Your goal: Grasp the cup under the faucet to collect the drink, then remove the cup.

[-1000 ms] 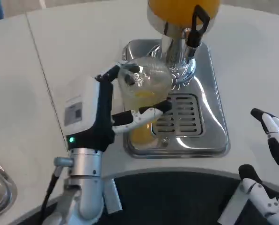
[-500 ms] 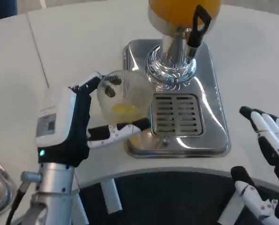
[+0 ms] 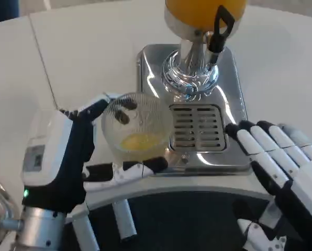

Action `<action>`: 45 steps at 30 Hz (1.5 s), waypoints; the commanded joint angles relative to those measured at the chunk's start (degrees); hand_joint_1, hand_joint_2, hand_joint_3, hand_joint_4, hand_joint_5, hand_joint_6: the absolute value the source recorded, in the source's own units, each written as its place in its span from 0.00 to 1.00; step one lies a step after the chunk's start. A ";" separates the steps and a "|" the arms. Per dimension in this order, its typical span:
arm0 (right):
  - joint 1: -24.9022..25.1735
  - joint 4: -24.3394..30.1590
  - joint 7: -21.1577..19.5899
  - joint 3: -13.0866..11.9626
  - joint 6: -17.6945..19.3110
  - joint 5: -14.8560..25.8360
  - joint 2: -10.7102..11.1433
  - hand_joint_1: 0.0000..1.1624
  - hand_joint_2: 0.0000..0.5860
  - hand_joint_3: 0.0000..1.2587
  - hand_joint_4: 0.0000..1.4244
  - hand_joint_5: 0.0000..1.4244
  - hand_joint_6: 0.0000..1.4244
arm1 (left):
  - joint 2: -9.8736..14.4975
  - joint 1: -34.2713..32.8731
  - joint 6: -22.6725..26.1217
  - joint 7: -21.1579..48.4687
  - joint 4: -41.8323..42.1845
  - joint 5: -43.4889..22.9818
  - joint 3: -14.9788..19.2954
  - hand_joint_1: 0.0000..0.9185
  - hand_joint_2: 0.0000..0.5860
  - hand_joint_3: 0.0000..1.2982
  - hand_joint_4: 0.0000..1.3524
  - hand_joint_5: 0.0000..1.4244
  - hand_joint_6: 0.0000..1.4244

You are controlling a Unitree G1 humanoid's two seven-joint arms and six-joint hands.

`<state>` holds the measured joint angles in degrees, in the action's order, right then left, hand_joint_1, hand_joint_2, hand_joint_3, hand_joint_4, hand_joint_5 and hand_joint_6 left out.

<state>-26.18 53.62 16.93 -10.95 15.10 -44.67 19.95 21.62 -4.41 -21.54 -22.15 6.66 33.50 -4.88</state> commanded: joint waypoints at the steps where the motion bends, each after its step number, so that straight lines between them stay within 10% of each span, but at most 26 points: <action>1: -1.45 -0.58 -2.15 -0.32 4.37 0.95 0.72 0.14 0.96 0.00 0.00 0.00 0.00 | -0.51 4.13 -2.96 1.83 5.28 -1.22 0.76 0.67 0.00 0.85 0.91 1.00 1.00; 22: -9.22 1.00 -2.38 -2.95 17.18 7.05 1.87 0.07 1.00 0.00 0.00 0.00 0.00 | -1.59 18.17 -8.08 7.86 17.20 -4.28 7.55 0.68 0.00 0.85 0.91 1.00 1.00; 45: -11.16 2.96 -0.99 -1.94 18.23 7.58 -0.59 0.05 1.00 0.00 0.00 0.00 0.00 | -5.21 22.14 -11.45 7.68 19.30 -1.18 9.88 0.68 0.00 0.85 0.91 1.00 1.00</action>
<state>-37.23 55.99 15.38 -13.03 33.17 -36.80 19.75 16.97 17.52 -30.86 -14.15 24.45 32.14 4.70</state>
